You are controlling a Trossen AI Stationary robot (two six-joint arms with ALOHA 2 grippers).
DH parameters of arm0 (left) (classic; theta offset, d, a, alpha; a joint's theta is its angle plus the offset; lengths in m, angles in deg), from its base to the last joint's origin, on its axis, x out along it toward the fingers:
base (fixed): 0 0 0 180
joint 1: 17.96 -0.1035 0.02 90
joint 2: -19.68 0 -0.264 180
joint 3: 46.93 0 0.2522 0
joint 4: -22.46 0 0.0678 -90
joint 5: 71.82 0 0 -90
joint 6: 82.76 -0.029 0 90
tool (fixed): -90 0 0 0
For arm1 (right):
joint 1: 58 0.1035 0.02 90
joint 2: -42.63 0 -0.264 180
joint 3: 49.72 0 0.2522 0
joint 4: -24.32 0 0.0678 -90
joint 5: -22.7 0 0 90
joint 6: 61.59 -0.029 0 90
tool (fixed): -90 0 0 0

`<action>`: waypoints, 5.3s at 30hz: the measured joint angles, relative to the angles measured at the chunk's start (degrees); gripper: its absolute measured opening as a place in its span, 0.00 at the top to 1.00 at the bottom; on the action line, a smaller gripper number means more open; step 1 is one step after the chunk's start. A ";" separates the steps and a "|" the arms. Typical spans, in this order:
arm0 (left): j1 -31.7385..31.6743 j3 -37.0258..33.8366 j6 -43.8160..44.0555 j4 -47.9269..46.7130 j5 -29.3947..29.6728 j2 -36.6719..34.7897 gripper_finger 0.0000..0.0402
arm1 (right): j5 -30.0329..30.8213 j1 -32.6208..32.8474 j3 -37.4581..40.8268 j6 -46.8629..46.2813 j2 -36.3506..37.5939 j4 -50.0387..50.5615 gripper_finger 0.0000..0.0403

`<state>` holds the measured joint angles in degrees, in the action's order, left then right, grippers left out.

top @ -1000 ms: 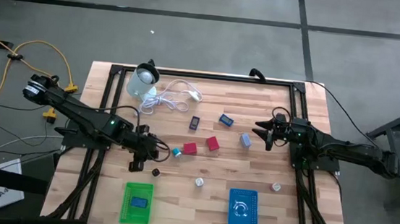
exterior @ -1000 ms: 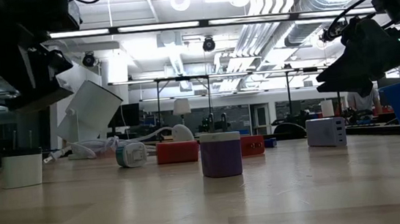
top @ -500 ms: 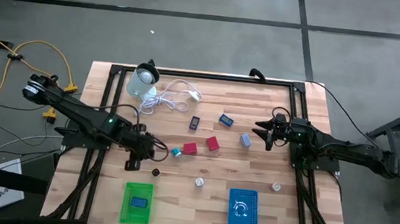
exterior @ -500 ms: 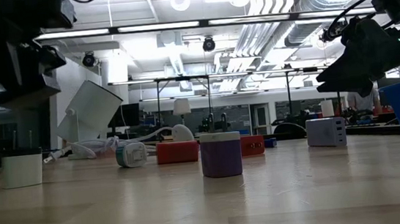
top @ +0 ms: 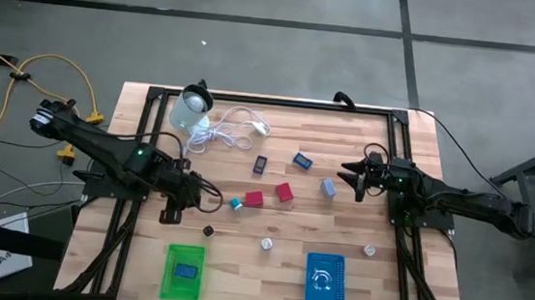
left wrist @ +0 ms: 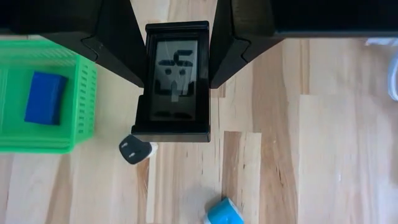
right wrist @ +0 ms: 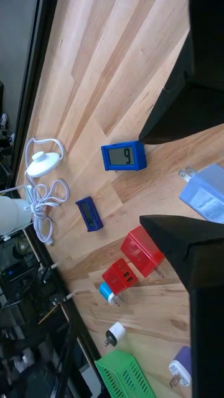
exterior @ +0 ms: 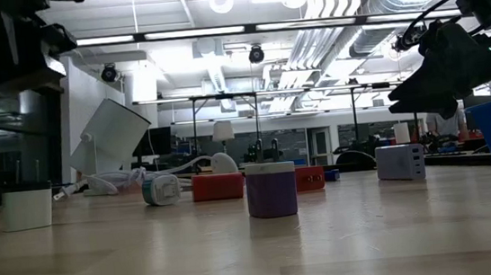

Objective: Pick & Place Office items
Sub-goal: Put the black digital clock into the green bin, then put the left blue digital clock into the green bin

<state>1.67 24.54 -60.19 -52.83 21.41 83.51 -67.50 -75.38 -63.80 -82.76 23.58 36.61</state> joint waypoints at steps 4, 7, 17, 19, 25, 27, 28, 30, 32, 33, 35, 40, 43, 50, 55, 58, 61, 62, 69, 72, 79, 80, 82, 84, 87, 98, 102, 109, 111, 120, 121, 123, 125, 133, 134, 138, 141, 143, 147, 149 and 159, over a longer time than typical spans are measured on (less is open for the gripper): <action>0.01 2.48 -1.62 -1.37 -0.68 0.00 0.63 | 0.02 -0.01 0.00 0.00 -0.02 0.00 0.54; 0.01 4.84 -2.02 -3.23 -0.81 0.00 0.63 | 0.01 0.01 -0.02 0.00 0.00 0.00 0.54; 0.00 6.76 -2.02 -5.79 -1.44 2.37 0.63 | 0.02 -0.01 -0.02 0.00 -0.02 -0.02 0.54; 0.00 6.76 -1.74 -5.37 -2.29 2.78 0.63 | 0.02 0.01 -0.02 0.00 0.00 -0.02 0.54; 2.68 6.76 1.43 -4.75 -2.62 3.63 0.63 | 0.01 -0.01 -0.01 0.00 -0.02 -0.02 0.54; 4.43 6.76 2.73 -4.26 -2.47 3.77 0.63 | 0.02 0.00 -0.02 0.00 0.00 -0.02 0.54; 5.39 6.76 3.54 -4.09 -2.19 3.78 0.63 | 0.02 -0.01 -0.02 0.00 -0.02 -0.02 0.54; 7.46 6.76 6.06 -4.08 -1.35 3.82 0.63 | 0.02 -0.01 -0.02 0.00 0.00 -0.02 0.54; 9.68 6.76 8.75 -3.94 -1.09 3.96 0.63 | 0.02 0.00 -0.02 0.00 -0.01 -0.02 0.54; 10.86 6.76 10.15 -3.81 -0.81 4.10 0.63 | 0.02 -0.01 -0.02 0.00 0.00 -0.02 0.54; 13.07 6.76 12.90 -3.33 -0.70 4.65 0.63 | 0.02 -0.01 -0.02 0.00 -0.02 -0.02 0.54; 18.22 6.76 17.63 -1.01 -0.64 7.32 0.63 | 0.02 0.01 -0.02 0.00 0.00 -0.02 0.54; 20.57 6.76 19.62 0.94 -0.91 9.01 0.63 | 0.02 0.00 -0.02 0.00 0.00 -0.02 0.54; 24.46 7.02 23.02 4.64 -1.81 12.54 0.63 | 0.01 -0.01 -0.02 0.00 -0.01 -0.02 0.54; 26.89 9.58 24.97 4.72 -1.94 15.50 0.63 | 0.02 -0.01 0.00 0.00 -0.02 -0.02 0.54; 28.17 12.05 25.08 4.78 -1.93 17.91 0.63 | 0.02 0.01 -0.01 0.00 0.00 -0.02 0.54; 28.93 14.99 25.08 3.86 -1.95 20.64 0.63 | 0.02 0.01 -0.02 0.00 0.00 -0.02 0.54; 29.19 15.86 25.06 3.58 -1.95 21.50 0.63 | 0.02 0.00 -0.02 0.00 -0.01 -0.02 0.54; 29.78 18.76 24.39 2.88 -2.03 24.52 0.63 | 0.02 -0.01 -0.02 0.00 0.00 -0.02 0.54; 29.77 18.76 24.89 2.80 -2.01 24.52 0.63 | 0.02 0.01 0.00 0.00 0.00 -0.02 0.54; 29.62 18.76 25.06 2.82 -1.97 24.52 0.63 | 0.02 0.00 -0.02 0.00 -0.01 -0.02 0.54; 29.52 18.76 25.06 2.82 -1.97 24.52 0.63 | 0.02 0.00 -0.02 0.00 0.00 -0.02 0.54; 29.25 18.76 25.06 2.80 -1.96 24.52 0.63 | 0.01 0.01 -0.02 0.00 0.00 -0.02 0.54; 29.19 18.76 24.70 2.79 -1.73 24.61 0.63 | 0.00 -0.01 -0.02 0.00 0.00 -0.02 0.54; 29.18 18.72 23.00 2.73 -0.97 25.15 0.63 | 0.01 0.01 -0.01 0.00 -0.01 -0.02 0.54; 28.80 18.64 22.01 2.26 -0.04 28.92 0.63 | 0.01 0.00 -0.01 0.00 -0.01 -0.04 0.54; 28.82 18.08 22.00 2.79 0.07 29.96 0.63 | 0.02 0.01 0.00 0.00 -0.02 -0.04 0.54; 28.82 14.68 22.01 9.01 -0.07 31.84 0.63 | 0.02 -0.01 -0.02 0.00 -0.02 -0.04 0.54; 28.82 13.82 22.24 10.27 -0.19 32.68 0.63 | 0.02 -0.01 -0.01 0.00 -0.01 -0.03 0.54; 29.36 11.28 22.41 18.14 -3.10 36.42 0.63 | 0.02 -0.01 -0.02 0.01 -0.02 -0.03 0.54; 29.46 11.28 22.46 18.74 -3.36 36.88 0.63 | 0.02 0.01 -0.02 0.00 -0.01 -0.04 0.54; 29.79 11.28 22.73 19.50 -3.50 37.43 0.63 | 0.00 0.01 0.00 0.00 -0.02 -0.04 0.54; 30.03 11.28 23.84 20.12 -3.56 37.76 0.63 | 0.02 -0.01 -0.02 0.00 0.00 -0.04 0.54; 31.04 11.28 25.75 20.27 -3.53 37.90 0.63 | 0.02 -0.01 -0.01 0.01 -0.02 -0.03 0.54; 31.12 11.28 25.76 20.30 -3.50 37.90 0.63 | 0.02 -0.01 0.00 0.00 -0.02 -0.02 0.54; 31.18 11.28 25.81 20.26 -3.45 37.90 0.62 | 0.02 -0.01 -0.02 0.00 0.00 -0.04 0.54; 31.18 11.28 25.81 20.26 -3.43 37.88 0.60 | 0.02 0.00 0.00 0.01 -0.01 -0.04 0.54; 31.18 11.28 25.65 20.26 -3.37 37.88 0.59 | 0.02 0.01 -0.02 0.00 -0.02 -0.02 0.54; 31.18 11.28 25.54 20.37 -3.37 37.88 0.57 | 0.02 0.01 -0.01 0.00 0.00 -0.02 0.54; 31.18 11.28 25.52 20.56 -3.37 37.86 0.56 | 0.02 -0.01 -0.02 0.00 0.00 -0.02 0.54; 31.18 11.28 25.48 20.65 -3.37 37.83 0.55 | 0.02 0.00 -0.02 0.00 -0.01 -0.03 0.54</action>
<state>32.85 35.82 -34.71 -32.18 18.04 121.35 -67.48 -75.38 -63.82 -82.76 23.57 36.58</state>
